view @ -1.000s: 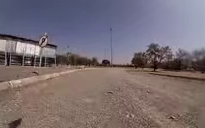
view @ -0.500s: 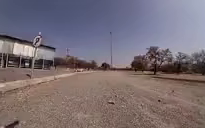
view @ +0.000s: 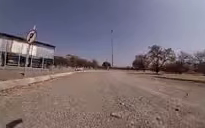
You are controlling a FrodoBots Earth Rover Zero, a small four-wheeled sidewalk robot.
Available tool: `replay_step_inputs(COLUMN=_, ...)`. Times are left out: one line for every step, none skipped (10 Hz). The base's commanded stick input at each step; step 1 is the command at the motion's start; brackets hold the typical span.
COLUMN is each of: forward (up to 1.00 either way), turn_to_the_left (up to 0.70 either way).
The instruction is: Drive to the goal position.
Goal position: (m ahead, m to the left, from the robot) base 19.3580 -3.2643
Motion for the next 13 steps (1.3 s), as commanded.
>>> replay_step_inputs(forward=1.0, turn_to_the_left=0.0)
replay_step_inputs(forward=1.0, turn_to_the_left=0.0)
replay_step_inputs(forward=1.0, turn_to_the_left=0.0)
replay_step_inputs(forward=1.0, turn_to_the_left=0.0)
replay_step_inputs(forward=1.0, turn_to_the_left=0.0)
replay_step_inputs(forward=1.0, turn_to_the_left=0.0)
replay_step_inputs(forward=1.0, turn_to_the_left=0.0)
replay_step_inputs(forward=1.0, turn_to_the_left=0.0)
replay_step_inputs(forward=1.0, turn_to_the_left=0.0)
replay_step_inputs(forward=1.0, turn_to_the_left=0.0)
replay_step_inputs(forward=1.0, turn_to_the_left=0.0)
replay_step_inputs(forward=1.0, turn_to_the_left=0.0)
replay_step_inputs(forward=1.0, turn_to_the_left=0.0)
